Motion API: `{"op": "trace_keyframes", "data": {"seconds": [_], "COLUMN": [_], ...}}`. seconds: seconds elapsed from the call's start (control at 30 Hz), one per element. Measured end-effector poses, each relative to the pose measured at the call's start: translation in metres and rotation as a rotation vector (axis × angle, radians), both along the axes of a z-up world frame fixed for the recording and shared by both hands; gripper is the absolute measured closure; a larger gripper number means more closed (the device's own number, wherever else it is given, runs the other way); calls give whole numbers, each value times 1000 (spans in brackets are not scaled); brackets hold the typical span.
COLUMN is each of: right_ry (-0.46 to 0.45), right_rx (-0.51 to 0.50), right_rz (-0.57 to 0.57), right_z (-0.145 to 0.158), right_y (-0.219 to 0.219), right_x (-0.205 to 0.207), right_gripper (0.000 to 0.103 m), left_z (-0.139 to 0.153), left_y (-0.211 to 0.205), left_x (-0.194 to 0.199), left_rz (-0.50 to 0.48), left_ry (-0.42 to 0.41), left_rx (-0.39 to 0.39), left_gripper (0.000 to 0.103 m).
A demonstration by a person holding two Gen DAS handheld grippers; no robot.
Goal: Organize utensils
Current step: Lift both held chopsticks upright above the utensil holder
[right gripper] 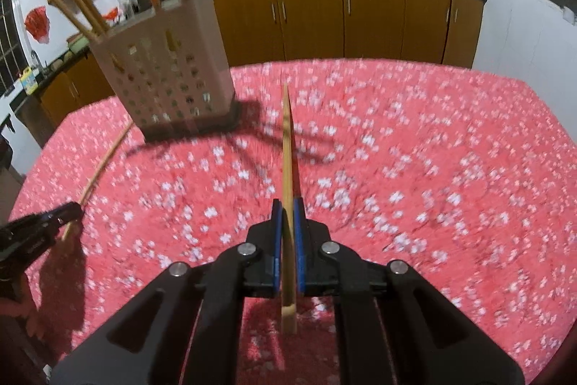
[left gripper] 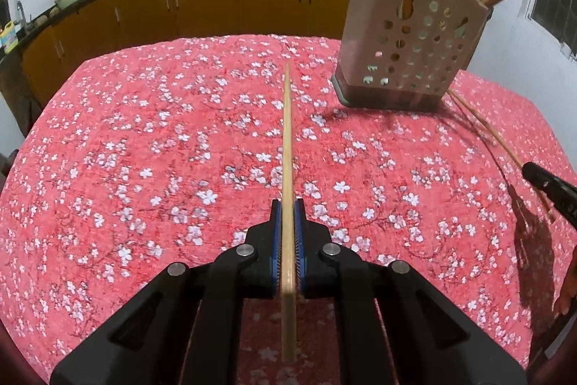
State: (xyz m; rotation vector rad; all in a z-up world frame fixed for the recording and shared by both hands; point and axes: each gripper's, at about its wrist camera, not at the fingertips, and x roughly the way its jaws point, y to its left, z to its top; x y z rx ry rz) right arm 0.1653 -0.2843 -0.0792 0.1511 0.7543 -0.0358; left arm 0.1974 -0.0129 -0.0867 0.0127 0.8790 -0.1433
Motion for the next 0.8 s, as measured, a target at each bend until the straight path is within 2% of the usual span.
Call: {"op": "trace_keyframes", "data": {"seconds": [0.2, 0.5, 0.8], "right_ry": [-45, -55, -246], "right_rx": [-3, -13, 21], "right_rz": [-12, -12, -33], "right_z": [19, 26, 85], "right_y": [-8, -11, -20], "right_x": [-7, -8, -27], "right_gripper": [95, 95, 95], "left_z": [17, 26, 91], "left_y": [0, 0, 17], "left_x": [-6, -9, -19], "left_rz": [-3, -4, 3], "left_ry": [-35, -56, -211], "left_rx": [-6, -10, -111], "left_gripper": [95, 95, 95]}}
